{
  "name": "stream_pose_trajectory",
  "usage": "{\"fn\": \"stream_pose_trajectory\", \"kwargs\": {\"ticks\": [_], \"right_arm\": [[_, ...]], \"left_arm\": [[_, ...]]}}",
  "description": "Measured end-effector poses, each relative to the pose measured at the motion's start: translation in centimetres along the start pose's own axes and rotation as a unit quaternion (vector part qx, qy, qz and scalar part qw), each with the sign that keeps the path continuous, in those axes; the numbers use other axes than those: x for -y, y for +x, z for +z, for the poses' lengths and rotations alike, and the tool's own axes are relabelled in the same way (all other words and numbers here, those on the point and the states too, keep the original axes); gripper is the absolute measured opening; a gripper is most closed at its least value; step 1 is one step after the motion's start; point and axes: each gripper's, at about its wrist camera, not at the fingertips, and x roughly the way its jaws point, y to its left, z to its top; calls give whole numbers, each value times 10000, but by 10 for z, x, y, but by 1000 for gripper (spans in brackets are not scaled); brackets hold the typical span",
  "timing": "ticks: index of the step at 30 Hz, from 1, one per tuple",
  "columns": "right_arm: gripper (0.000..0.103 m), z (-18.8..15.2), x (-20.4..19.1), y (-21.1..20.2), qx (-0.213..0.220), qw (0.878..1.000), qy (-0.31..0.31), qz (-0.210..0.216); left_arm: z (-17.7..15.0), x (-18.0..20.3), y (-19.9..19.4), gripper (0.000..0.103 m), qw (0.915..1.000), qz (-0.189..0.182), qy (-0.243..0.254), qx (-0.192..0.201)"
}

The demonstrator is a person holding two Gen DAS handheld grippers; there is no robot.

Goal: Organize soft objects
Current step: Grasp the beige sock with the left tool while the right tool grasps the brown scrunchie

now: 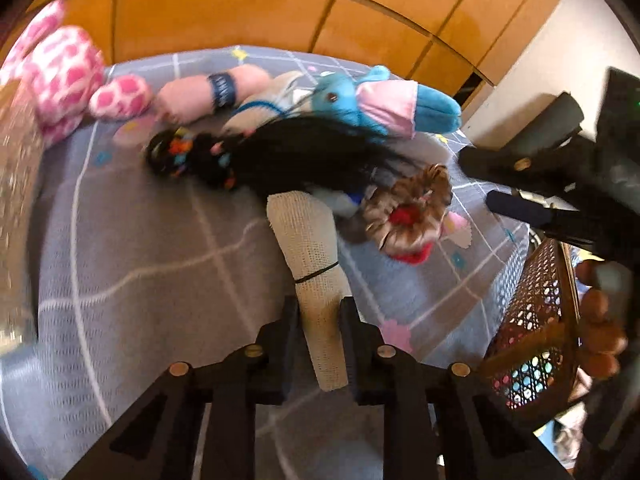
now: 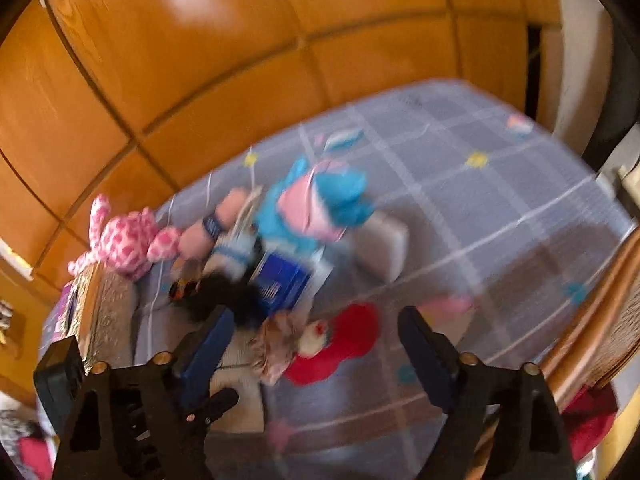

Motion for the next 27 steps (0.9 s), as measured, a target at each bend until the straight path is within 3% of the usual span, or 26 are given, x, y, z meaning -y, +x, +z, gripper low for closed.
{"fn": "stream_pose_trajectory", "kwargs": {"ticks": [2,4,7,9,12,18,22,27], "right_arm": [[79,-2,-8,13,-243,9996,-102,-27],[67,-6,-19,26,-427,9985,-264,-221],[61,-10,-33,41,-603,9964,-454,-388],[32,-13,-43,46,-622,9937,-687,-623],[15,-16,-52,47,-542,9885,-1012,-988],[13,-24,-47,40,-648,9905,-966,-735],[13,-36,-45,34,-686,9927,-955,-270],[13,-48,-58,28,-545,9910,-1219,19]], "left_arm": [[-4,-7,-1,22,9999,-13,-124,30],[-5,-8,0,25,9999,-24,-141,58],[-6,-8,-1,34,9999,38,-97,58],[-6,-7,1,34,9998,-51,-186,34],[-11,-7,-3,23,9997,-105,-150,140],[-19,-9,-27,19,9988,-288,-115,382],[-29,-14,-58,18,9976,-262,-80,638],[-46,-30,-105,18,9943,-73,-192,1043]]}}
